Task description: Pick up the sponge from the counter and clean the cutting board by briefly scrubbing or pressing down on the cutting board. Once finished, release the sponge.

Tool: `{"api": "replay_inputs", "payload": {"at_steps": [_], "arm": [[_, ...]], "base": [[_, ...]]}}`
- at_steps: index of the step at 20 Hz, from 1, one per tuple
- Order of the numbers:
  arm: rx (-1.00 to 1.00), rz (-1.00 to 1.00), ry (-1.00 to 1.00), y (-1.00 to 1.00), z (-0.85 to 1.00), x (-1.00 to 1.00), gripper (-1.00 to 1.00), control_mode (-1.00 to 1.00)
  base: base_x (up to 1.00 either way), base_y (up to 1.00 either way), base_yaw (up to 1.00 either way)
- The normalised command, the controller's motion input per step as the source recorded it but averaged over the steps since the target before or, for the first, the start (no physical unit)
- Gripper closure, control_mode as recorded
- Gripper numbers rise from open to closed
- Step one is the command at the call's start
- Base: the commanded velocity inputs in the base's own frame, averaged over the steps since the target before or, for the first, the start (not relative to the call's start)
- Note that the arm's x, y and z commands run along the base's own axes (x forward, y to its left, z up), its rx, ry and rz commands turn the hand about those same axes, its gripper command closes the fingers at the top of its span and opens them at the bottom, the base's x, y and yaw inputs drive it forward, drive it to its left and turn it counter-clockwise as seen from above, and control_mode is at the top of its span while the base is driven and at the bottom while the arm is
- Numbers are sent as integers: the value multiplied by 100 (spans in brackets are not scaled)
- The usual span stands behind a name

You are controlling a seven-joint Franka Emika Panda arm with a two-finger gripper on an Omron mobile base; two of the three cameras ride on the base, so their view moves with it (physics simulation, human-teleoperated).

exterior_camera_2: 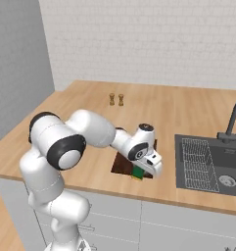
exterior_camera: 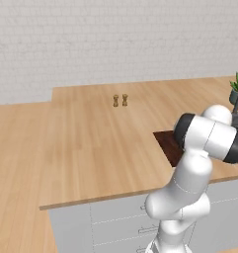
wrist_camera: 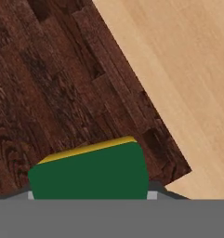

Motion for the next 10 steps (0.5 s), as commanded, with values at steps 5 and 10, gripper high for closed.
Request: {"api": "replay_inputs", "payload": {"at_steps": [5,10], "arm": [[0,0,-12,0,-17,-10,100,-100],[-3,0,-19,3,2,27,100,-100]], "base": [[0,0,0],[0,0,0]]}}
